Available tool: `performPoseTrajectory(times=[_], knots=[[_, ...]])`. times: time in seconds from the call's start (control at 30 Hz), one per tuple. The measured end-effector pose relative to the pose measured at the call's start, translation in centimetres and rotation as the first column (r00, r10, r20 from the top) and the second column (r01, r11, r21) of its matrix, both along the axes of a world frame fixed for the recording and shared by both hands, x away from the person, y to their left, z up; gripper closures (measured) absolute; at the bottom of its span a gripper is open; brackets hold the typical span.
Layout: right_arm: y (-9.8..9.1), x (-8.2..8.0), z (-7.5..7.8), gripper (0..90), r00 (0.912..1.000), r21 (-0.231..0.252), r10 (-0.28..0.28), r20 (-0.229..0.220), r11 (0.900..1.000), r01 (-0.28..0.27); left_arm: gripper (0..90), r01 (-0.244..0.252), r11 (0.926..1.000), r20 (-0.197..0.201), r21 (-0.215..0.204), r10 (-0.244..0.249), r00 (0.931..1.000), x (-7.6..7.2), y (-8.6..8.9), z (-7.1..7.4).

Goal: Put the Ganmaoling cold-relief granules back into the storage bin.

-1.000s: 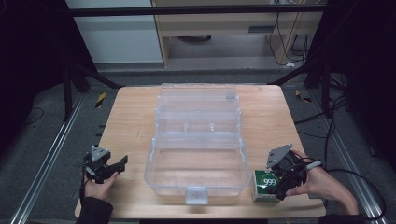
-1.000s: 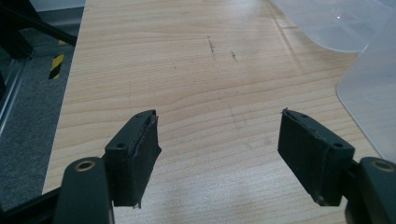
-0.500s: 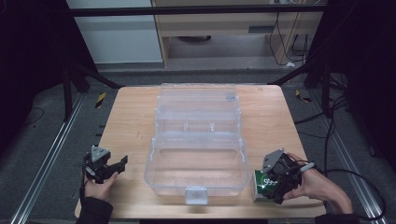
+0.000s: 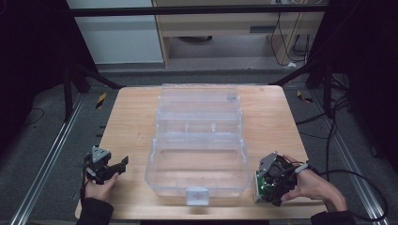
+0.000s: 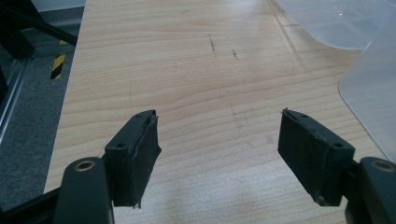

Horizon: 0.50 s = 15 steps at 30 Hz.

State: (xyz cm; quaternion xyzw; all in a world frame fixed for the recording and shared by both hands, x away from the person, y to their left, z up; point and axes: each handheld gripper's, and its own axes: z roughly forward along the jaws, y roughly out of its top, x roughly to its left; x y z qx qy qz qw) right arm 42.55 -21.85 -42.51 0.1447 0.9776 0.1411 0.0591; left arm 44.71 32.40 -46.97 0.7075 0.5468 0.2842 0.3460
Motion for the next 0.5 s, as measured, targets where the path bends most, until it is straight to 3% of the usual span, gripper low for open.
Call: performPoseTrajectory(times=[0.5], knots=[[0.0,0.6,-1.8,5.9,0.9991,-0.031,0.018,-0.040,0.9993,-0.019,28.4,-0.001,1.0000,-0.005,0.006,0.001,1.0000,0.1,-0.1,-0.1]])
